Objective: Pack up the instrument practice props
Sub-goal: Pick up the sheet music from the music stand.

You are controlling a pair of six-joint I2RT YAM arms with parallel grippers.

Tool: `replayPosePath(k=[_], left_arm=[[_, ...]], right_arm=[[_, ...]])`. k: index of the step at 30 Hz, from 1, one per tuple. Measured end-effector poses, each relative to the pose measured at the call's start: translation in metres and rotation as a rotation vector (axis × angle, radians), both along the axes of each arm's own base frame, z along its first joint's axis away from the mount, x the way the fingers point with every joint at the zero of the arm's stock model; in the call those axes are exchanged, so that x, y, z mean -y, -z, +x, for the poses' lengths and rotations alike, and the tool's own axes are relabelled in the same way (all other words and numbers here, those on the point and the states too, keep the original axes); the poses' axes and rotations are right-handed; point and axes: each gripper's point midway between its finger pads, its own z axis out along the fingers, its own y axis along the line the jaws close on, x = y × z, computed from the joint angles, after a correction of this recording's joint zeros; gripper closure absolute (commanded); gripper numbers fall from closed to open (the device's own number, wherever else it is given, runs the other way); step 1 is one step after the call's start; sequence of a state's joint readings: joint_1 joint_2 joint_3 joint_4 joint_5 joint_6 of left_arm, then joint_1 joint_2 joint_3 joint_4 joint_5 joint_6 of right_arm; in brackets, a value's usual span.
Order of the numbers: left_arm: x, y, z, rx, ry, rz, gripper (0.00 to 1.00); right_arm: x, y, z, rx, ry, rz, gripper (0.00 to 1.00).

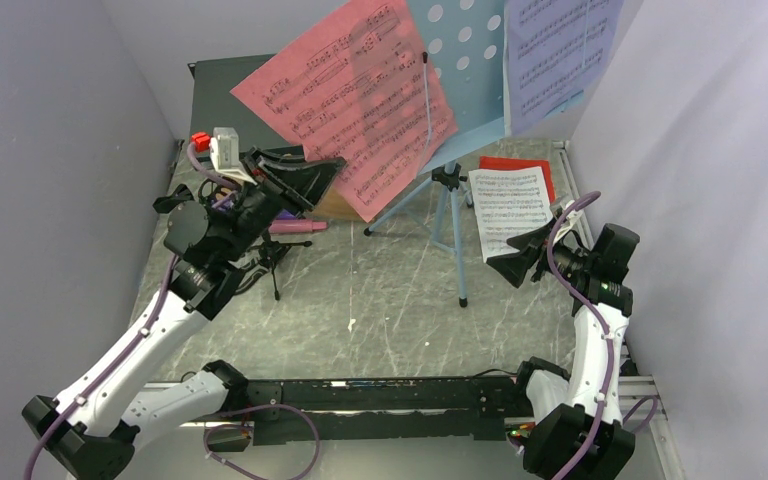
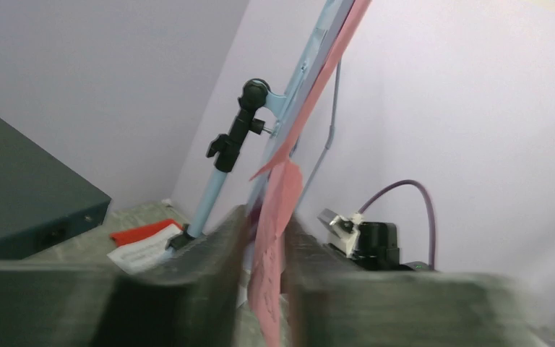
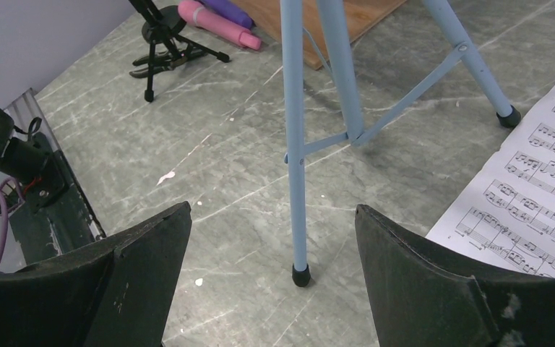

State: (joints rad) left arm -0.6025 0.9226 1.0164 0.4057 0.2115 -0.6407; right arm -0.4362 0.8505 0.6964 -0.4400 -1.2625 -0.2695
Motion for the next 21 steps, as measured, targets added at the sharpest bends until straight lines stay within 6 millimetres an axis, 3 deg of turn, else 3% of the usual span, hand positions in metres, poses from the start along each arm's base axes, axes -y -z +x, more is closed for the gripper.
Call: replayPosePath(k=[1,2,10,21], left_arm=[[0.001,-0.002,0.001,0.004,0.0,-0.002,0.98],[0.001,-0.004,0.002,0.008,-0.001,-0.001,1.0],[0.0,-0.008,0.001,0.085,-0.028,0.051,1.0],[-0.031,-0.03,-0.036,0.288,-0.128,0.139,1.0]], right_arm=[[0.0,0.0,0.0,0.0,0.0,0.0,0.14],[0.0,0.0,0.0,0.0,0.0,0.0,0.13],[0.0,0.0,0.0,0.005,-0.002,-0.005,0.13],[0.0,0.0,0.0,0.008,-0.003,-0.008,0.13]])
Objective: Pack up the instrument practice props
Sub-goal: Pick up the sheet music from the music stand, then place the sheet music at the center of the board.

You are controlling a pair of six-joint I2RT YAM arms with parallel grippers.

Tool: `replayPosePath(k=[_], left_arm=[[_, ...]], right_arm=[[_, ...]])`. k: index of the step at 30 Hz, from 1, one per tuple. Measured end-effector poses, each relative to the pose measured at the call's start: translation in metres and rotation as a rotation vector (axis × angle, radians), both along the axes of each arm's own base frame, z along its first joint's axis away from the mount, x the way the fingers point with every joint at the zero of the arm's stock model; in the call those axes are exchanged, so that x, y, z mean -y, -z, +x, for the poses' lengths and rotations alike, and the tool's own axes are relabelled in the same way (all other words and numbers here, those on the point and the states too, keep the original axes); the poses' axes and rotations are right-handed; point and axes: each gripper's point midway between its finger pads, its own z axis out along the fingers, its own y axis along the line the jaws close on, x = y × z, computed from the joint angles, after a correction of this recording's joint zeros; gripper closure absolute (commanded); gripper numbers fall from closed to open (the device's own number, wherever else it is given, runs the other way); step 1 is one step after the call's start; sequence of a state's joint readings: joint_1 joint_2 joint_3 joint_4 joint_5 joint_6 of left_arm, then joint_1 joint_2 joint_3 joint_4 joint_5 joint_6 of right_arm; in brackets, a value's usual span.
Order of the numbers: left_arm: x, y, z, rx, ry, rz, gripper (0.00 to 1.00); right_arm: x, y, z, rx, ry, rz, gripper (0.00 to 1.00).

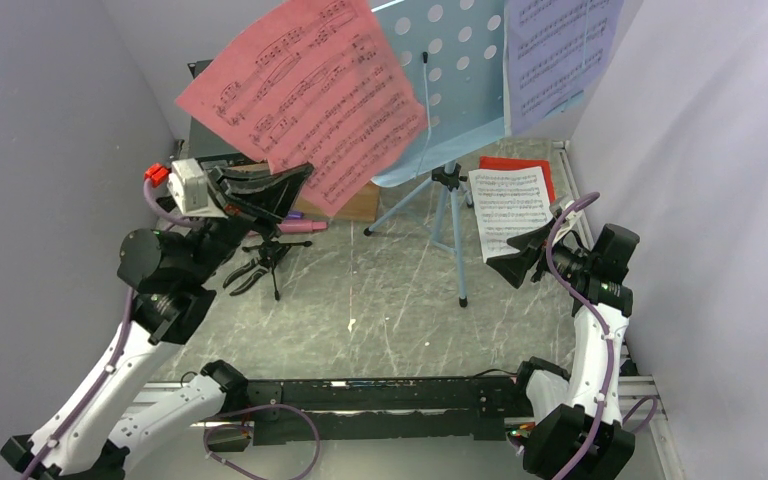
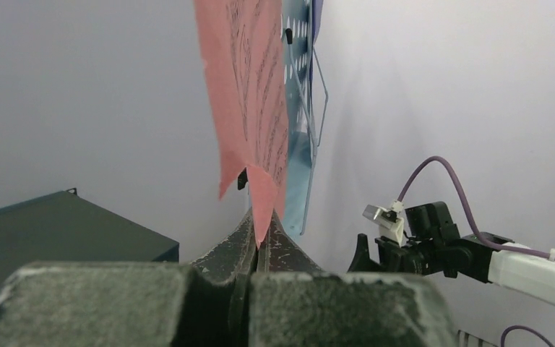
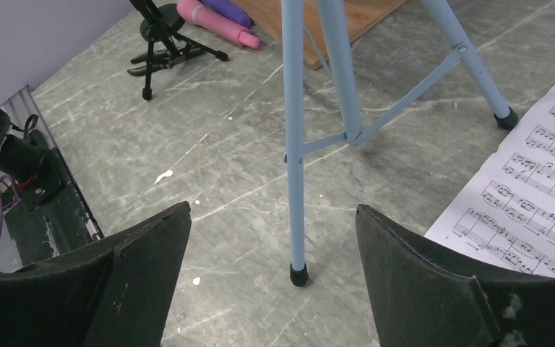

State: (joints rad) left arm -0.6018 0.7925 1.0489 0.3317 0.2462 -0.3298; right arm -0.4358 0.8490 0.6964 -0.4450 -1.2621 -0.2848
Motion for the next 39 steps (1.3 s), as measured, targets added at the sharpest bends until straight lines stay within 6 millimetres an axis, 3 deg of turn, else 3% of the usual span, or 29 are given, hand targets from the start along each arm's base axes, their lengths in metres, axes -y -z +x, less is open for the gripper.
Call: replayPosePath(k=[8,21,25,33,39], left_arm=[[-0.009,0.006,-0.021,0.074,-0.018,0.1,1.0],[-0.004,0.037,-0.059,0.107,0.105,0.281,1.0],[-0.005,0.048,-0.071,0.109,0.14,0.327,1.0],[0.003,0.083,-0.085,0.059,0.251,0.423,1.0],[0.016,0.126,-0.083,-0.031,0.339,0.478,1.0]], right_arm=[[0.0,0.0,0.0,0.0,0.001,-0.001,0.13],[0.0,0.001,0.0,0.008,-0.002,-0.008,0.12],[0.001,0.001,0.001,0.012,-0.004,-0.011,0.07],[-0.006,0.001,-0.006,0.025,-0.061,0.007,0.02],[-0.014,0.001,-0.013,0.04,-0.119,0.024,0.0]])
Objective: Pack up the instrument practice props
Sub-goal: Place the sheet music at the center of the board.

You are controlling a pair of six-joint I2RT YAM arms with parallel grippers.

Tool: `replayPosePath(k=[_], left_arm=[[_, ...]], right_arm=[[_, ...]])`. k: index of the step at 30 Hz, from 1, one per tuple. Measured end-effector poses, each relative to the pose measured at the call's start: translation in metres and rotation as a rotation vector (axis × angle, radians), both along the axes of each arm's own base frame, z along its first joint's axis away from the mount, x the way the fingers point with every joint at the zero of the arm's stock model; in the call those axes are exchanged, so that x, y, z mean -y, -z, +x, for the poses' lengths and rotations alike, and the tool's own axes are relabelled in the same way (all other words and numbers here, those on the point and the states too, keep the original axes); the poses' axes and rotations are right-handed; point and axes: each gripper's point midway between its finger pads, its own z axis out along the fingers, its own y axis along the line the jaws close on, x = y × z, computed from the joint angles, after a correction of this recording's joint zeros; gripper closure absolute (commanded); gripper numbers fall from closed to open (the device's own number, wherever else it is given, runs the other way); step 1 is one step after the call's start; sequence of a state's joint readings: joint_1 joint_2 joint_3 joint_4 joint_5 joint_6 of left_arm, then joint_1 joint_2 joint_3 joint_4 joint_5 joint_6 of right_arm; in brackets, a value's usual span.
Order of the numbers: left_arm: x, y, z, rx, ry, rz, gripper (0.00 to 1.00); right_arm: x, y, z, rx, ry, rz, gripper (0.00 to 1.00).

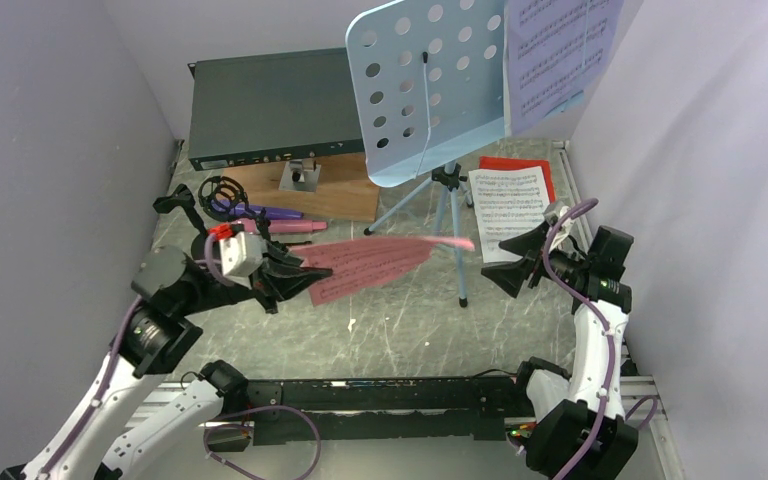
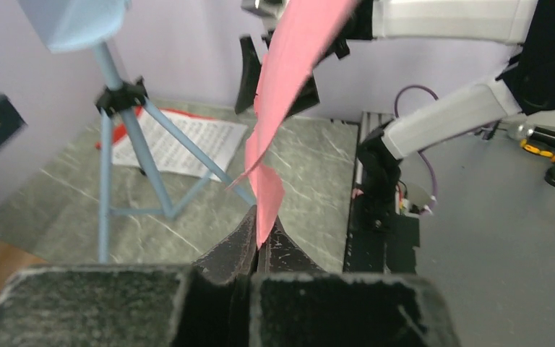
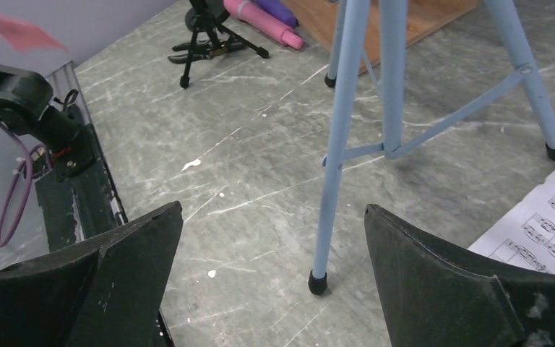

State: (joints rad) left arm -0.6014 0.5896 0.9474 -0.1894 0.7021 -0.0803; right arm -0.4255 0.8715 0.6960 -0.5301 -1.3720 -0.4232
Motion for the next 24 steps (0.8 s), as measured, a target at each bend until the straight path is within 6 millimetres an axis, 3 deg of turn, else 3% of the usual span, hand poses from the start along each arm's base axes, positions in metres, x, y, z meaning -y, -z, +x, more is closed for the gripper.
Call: replayPosePath(k=[9,16,24], left_arm=[[0.03,0.07,0.016,-0.224,0.103,0.043,1.0],[0.053,0.099,0.025,-0.361,0.186,0.02,1.0],[0.103,0.133,-0.001,-0.454,0.355,0.084,1.0]], right_arm=[[-0.019,0.003,-0.017,0.048,-0.127,0.019,0.0],[-0.036,0.006,-0.035,0.105,-0.227,0.034,0.0],[-0.047,0.01,-0.039,0.103,-0.3,0.051,0.0]])
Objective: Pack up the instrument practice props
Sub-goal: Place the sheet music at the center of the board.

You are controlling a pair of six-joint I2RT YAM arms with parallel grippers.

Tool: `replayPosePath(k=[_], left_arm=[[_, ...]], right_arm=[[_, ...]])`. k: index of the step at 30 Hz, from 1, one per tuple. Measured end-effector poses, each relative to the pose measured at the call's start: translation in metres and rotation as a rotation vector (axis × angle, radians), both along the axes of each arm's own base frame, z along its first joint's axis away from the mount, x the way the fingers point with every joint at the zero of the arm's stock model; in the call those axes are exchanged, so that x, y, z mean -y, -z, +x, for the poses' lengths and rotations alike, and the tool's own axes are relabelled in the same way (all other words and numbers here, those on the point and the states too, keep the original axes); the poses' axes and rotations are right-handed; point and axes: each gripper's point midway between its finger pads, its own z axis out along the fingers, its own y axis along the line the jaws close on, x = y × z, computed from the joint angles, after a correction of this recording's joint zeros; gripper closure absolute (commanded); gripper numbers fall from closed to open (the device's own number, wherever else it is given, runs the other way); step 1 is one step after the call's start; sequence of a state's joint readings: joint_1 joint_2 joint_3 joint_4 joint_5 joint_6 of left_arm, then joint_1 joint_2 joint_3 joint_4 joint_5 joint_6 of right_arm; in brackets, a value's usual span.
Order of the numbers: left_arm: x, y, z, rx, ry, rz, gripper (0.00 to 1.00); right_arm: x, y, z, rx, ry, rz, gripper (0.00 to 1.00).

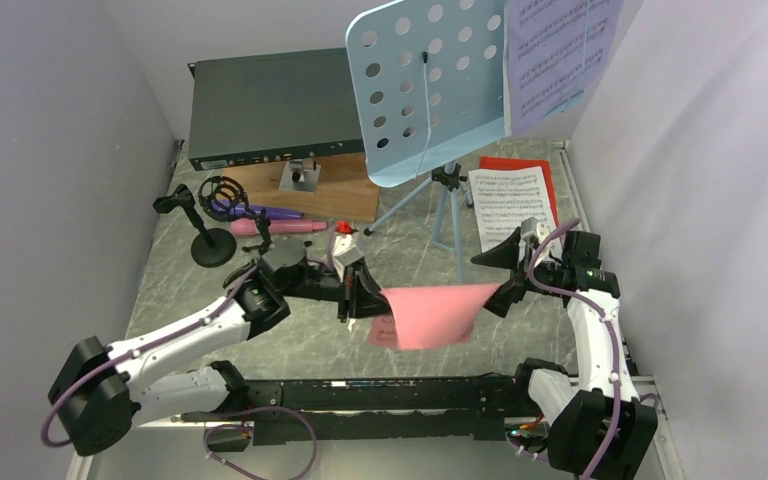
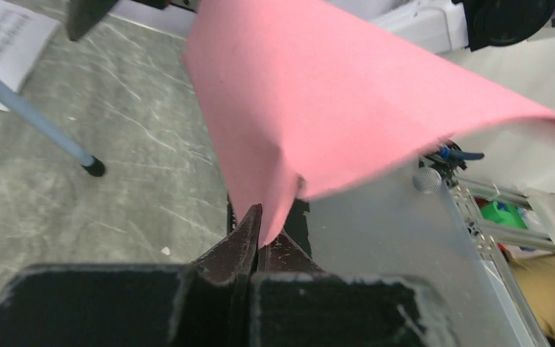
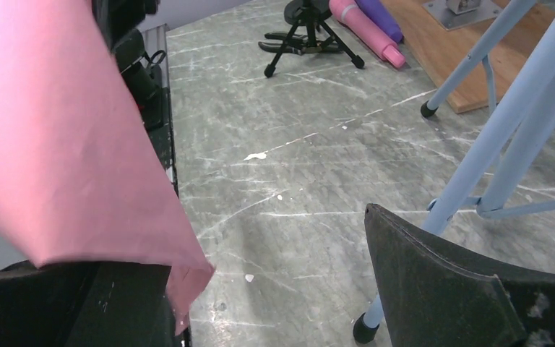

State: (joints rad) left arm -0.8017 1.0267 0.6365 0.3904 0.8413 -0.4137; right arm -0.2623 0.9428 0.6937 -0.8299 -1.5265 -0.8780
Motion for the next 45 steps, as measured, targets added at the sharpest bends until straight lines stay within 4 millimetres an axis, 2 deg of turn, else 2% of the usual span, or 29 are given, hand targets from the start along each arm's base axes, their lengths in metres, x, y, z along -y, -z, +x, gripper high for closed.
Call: replayPosePath(k=[4,10,21,26,32,45], left_arm=[[0.016,0.014,-0.006,-0.036,0.047,0.036,1.0],[0.022,0.015,-0.001,-0.064,0.039,0.05,1.0],[0.025,0.019,0.011,-0.14,-0.043,0.065,1.0],[0.025,0.032,0.019,-0.22,-0.08,0.088,1.0],[0.014,0.055,0.028,-0.351,-0.133,0.083,1.0],[0.015,0.036,0.014,-0.342,-0.04,0.011,1.0]], right_arm=[[-0.001,0.001,0.0,0.002,-0.008,0.0,0.01],[-0.002,0.0,-0.001,-0.013,-0.009,0.004,0.04],[-0.001,-0.008,0.0,-0.022,-0.008,0.008,0.01],[-0.001,-0.01,0.0,-0.05,-0.004,0.016,0.0],[0.0,-0.013,0.003,-0.066,0.0,0.023,0.02],[-0.009,-0.009,0.008,-0.096,-0.061,0.029,0.16]])
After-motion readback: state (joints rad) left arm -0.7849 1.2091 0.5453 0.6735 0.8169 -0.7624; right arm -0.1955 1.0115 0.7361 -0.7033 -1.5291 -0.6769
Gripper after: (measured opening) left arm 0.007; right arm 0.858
